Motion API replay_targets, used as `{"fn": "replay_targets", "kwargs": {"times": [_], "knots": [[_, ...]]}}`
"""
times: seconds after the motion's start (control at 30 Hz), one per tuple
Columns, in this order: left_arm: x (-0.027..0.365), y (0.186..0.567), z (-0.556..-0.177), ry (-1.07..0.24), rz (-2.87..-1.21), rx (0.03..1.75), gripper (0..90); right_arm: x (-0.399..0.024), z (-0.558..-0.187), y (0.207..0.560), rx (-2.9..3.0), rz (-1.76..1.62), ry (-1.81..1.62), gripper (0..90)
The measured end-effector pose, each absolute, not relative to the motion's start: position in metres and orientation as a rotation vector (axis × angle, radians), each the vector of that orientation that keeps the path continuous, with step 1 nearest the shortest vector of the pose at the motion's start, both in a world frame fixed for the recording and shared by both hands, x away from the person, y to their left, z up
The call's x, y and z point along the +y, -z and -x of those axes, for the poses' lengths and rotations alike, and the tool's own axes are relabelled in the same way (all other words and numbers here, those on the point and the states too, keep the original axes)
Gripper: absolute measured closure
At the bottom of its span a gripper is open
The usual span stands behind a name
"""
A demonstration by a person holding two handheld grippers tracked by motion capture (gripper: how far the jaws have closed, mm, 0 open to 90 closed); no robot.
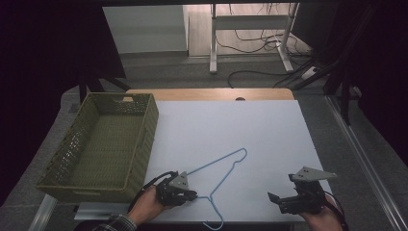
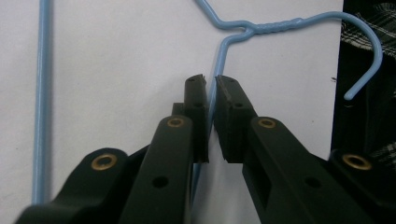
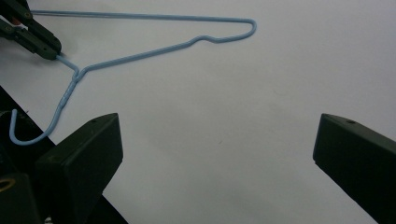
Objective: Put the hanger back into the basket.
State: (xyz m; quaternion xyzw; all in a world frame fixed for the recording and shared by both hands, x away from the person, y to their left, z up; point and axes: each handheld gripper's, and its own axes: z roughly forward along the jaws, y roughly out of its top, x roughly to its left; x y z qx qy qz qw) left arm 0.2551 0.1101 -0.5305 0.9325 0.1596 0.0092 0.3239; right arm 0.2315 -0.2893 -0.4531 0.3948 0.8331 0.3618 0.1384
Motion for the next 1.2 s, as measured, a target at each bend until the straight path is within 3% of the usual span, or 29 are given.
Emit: {"fn": "replay_targets", "kwargs": {"times": [0.27, 0.67, 1.2], "knots": [[0.110, 0.526, -0.254, -0.062, -2.456, 0.372, 86.4, -0.287, -0.231, 0.453, 2.413, -1.136, -1.039, 1.5], [0.122, 0.513, -0.257, -0.054, -2.327, 0.398, 86.7, -0.280, -0.229, 0.453, 2.426, -1.125, -1.043, 1.6], [0.126, 0.510, -0.258, -0.035, -2.286, 0.437, 86.7, -0.245, -0.223, 0.456, 2.509, -1.048, -1.093, 2.4]]}}
